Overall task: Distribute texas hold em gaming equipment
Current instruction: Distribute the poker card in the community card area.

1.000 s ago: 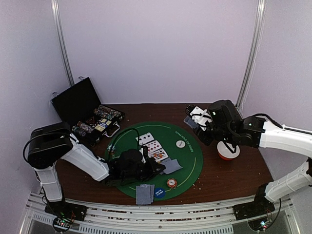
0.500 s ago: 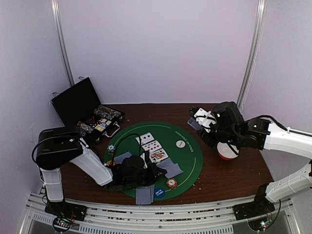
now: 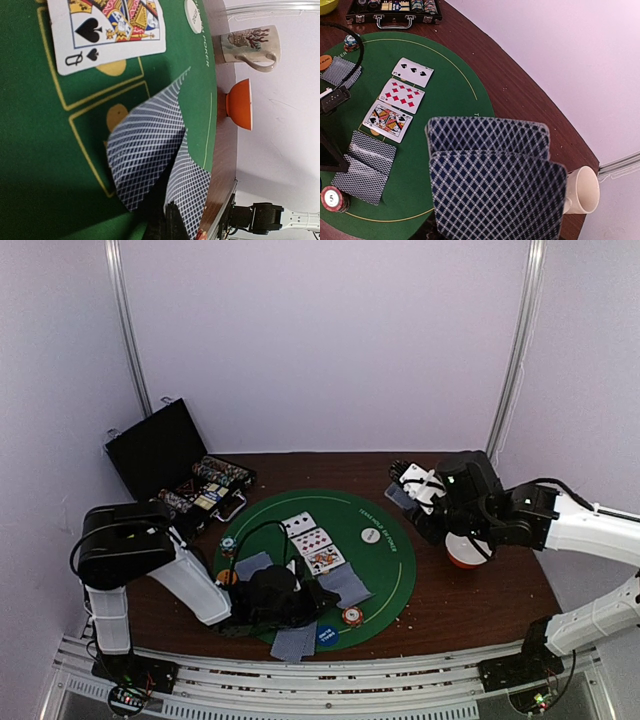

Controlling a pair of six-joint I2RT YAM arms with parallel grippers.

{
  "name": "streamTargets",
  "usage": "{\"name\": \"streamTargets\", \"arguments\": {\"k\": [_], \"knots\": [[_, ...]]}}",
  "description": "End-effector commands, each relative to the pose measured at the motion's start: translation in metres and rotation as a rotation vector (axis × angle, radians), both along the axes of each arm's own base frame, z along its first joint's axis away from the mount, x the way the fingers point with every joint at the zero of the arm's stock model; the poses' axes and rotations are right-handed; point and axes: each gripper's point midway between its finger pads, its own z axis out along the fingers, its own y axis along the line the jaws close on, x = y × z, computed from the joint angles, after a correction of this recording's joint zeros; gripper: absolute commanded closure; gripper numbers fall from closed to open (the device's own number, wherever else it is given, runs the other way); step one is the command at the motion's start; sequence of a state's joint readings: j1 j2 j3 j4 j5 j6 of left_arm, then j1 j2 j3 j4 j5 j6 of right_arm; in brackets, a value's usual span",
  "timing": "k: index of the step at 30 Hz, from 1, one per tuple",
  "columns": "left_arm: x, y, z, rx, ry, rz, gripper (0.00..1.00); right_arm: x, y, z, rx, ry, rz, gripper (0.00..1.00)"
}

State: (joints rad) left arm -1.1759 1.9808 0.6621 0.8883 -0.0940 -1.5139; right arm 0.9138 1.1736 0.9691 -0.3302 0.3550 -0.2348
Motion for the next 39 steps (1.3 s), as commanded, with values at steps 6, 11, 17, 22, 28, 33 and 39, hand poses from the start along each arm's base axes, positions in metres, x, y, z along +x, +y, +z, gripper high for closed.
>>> {"name": "streamTargets", "arguments": {"k": [6,11,17,22,28,33,39], "knots": [[-0.004,-0.006,0.011,-0.042,0.004,-0.005,0.83,-0.005,-0.004,0.001,0.006,-0.002,-0.007,0.54],[0.001,-0.003,0.024,-0.045,-0.021,0.02,0.77,-0.006,-0.005,-0.004,-0.002,0.01,-0.019,0.54],[0.01,0.002,0.041,-0.041,-0.077,0.057,0.72,-0.005,-0.007,-0.014,-0.016,0.037,-0.037,0.54],[0.017,0.011,0.064,-0.027,-0.141,0.081,0.71,-0.005,-0.01,-0.03,0.004,0.116,-0.114,0.54],[0.011,0.026,0.076,0.032,-0.139,0.078,0.69,-0.017,-0.014,-0.06,0.062,0.261,-0.215,0.54],[0.012,0.036,0.08,0.052,-0.161,0.078,0.68,-0.029,-0.028,-0.083,0.065,0.331,-0.289,0.54],[0.046,0.043,0.09,0.16,-0.334,0.023,0.67,-0.046,-0.033,-0.118,0.097,0.461,-0.378,0.53]]}}
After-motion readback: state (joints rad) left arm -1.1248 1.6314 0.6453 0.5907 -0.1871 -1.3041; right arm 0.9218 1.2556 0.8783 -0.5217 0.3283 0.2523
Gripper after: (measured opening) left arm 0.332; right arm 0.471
